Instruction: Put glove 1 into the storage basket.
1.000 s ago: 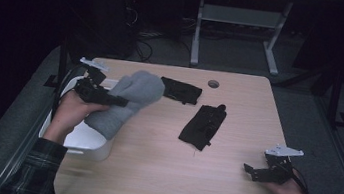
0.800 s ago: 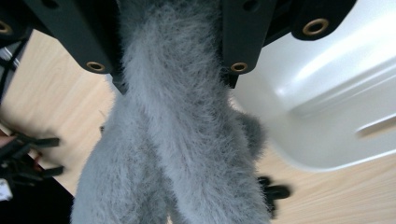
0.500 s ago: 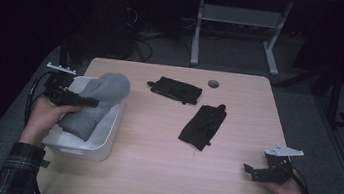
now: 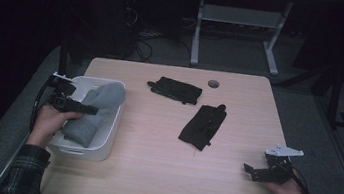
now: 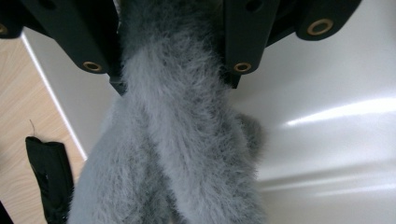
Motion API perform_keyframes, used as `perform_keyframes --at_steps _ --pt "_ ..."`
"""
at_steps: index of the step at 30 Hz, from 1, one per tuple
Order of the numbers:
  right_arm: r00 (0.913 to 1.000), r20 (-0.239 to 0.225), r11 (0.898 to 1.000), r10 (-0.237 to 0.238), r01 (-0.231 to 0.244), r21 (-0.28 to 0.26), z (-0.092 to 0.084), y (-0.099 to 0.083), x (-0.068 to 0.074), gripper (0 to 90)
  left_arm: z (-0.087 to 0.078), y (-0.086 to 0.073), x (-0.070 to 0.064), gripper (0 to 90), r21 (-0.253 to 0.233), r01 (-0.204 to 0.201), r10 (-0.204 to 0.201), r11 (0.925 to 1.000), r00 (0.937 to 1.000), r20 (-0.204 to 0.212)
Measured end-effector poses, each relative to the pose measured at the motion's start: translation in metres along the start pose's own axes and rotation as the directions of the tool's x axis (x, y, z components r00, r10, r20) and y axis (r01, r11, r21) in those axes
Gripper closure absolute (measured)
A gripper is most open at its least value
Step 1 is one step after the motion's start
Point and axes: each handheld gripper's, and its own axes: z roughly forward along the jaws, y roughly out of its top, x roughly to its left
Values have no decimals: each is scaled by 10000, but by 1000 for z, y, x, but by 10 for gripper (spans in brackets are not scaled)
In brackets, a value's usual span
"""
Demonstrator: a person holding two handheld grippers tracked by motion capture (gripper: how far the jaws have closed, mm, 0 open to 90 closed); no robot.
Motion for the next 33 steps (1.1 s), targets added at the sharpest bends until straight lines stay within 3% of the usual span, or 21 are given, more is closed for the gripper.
perform_keyframes --at_steps 5,9,13,15,18,25,33 --pt "10000 3 10000 0 0 -1 0 0 0 31 10 -4 10 597 331 435 -418 9985 9978 -506" --pt "10000 0 10000 2 -2 -2 0 0 0 32 16 -8 14 526 757 477 -396 9960 9937 -1051" --pt "10000 1 10000 0 0 -3 0 0 0 31 17 -8 12 449 768 419 -323 9962 9919 -1229" --pt "10000 -1 10000 0 0 -2 0 0 0 32 16 -6 8 377 672 152 -45 9976 9878 -1559" --pt "10000 3 10000 -5 5 -3 0 0 0 32 9 -3 1 281 283 -271 326 9992 9752 -2190" --pt "10000 1 10000 -7 7 -4 0 0 0 32 -14 4 -10 227 -514 -853 730 9950 9758 -2062" --pt "10000 5 10000 -12 12 -5 0 0 0 32 -15 11 -44 210 -1003 -1759 1601 9793 9758 -1489"
